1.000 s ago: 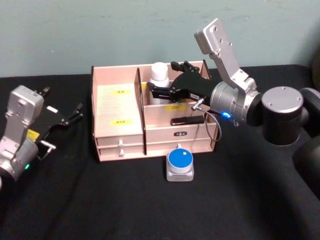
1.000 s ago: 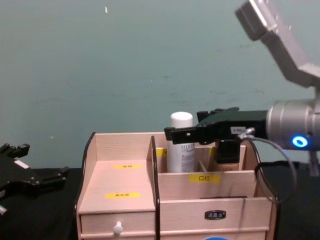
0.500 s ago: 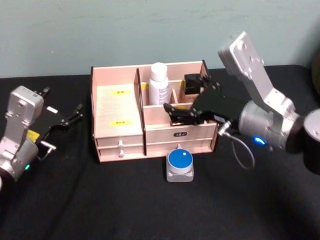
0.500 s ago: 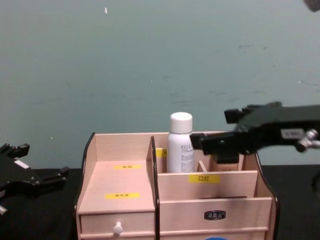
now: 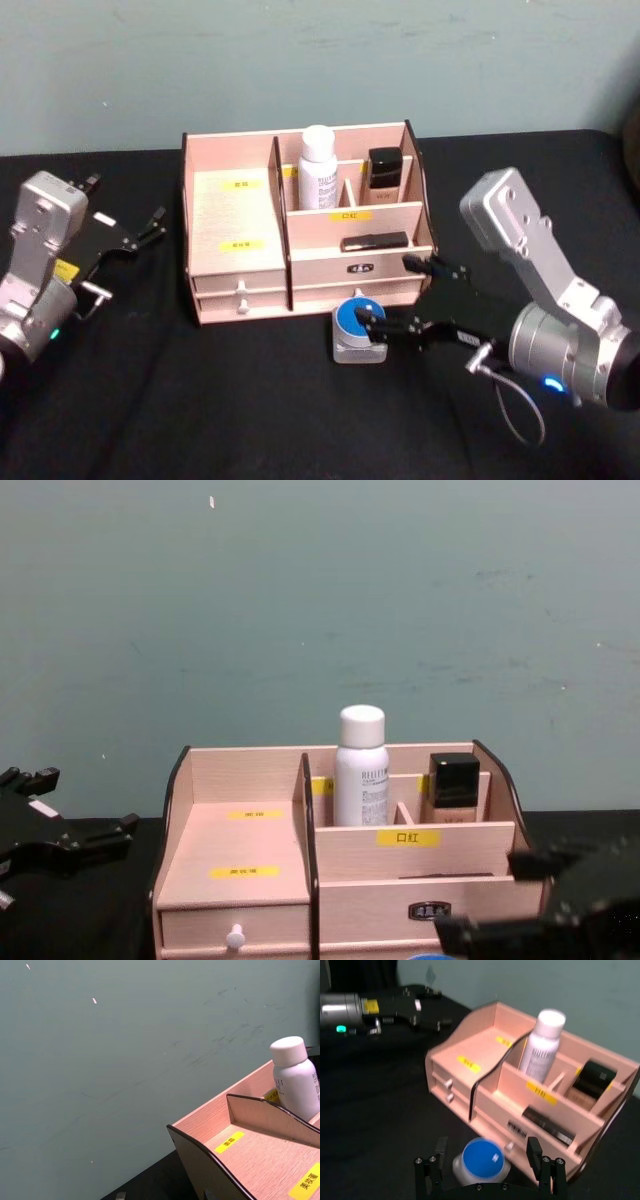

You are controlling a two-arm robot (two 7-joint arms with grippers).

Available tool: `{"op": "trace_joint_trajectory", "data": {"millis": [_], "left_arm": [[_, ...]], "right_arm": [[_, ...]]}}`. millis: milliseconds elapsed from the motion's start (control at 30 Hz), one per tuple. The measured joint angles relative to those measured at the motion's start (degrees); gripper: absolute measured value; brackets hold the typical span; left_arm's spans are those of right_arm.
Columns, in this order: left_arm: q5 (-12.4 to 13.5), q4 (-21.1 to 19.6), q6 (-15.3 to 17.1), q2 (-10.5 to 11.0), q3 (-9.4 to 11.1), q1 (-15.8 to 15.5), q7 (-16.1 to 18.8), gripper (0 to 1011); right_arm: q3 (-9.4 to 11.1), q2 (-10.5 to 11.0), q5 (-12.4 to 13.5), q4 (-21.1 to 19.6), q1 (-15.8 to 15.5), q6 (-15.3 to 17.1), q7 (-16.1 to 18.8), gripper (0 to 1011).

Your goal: Pick up the facial cleanser and watermelon frost from the table and place them into the tiered storage box.

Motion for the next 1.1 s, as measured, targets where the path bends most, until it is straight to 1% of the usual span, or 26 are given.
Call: {"op": "trace_joint_trajectory", "data": {"millis": [100, 233, 300, 333, 433, 733, 867, 1100], "left_arm": [[0.00, 0.00, 0.00, 0.00, 0.00, 0.00, 0.00, 1010], [0.00, 0.00, 0.00, 0.00, 0.00, 0.00, 0.00, 1009], [0.00, 0.00, 0.00, 0.00, 0.00, 0.00, 0.00, 1010], [0.00, 0.00, 0.00, 0.00, 0.00, 0.00, 0.00, 1010], [0.00, 0.00, 0.00, 0.00, 0.00, 0.00, 0.00, 1009], [0.00, 0.00, 0.00, 0.00, 0.00, 0.00, 0.00, 1010], [0.00, 0.00, 0.00, 0.00, 0.00, 0.00, 0.00, 1010], [0.00, 0.00, 0.00, 0.00, 0.00, 0.00, 0.00, 1010]], "right_arm": [[0.05, 0.27, -0.22, -0.50, -1.89, 1.36, -0.65, 1002], [-0.28, 0.12, -0.89, -0.51, -2.66, 2.43, -1.12, 1002], [-0.58, -0.47, -1.88, 0.15, -2.86, 3.36, -1.76, 1002], [-0.58, -0.47, -1.88, 0.15, -2.86, 3.36, -1.76, 1002], [-1.07, -1.54, -3.02, 1.60, -2.47, 4.06, -2.26, 1002], [-2.02, -4.00, -4.35, 4.76, -0.60, 4.13, -1.40, 1002], [-2.45, -5.22, -4.99, 6.60, 0.46, 3.69, -0.59, 1002], [-2.92, -6.61, -5.97, 8.82, 1.75, 2.78, 0.10, 1002]]}}
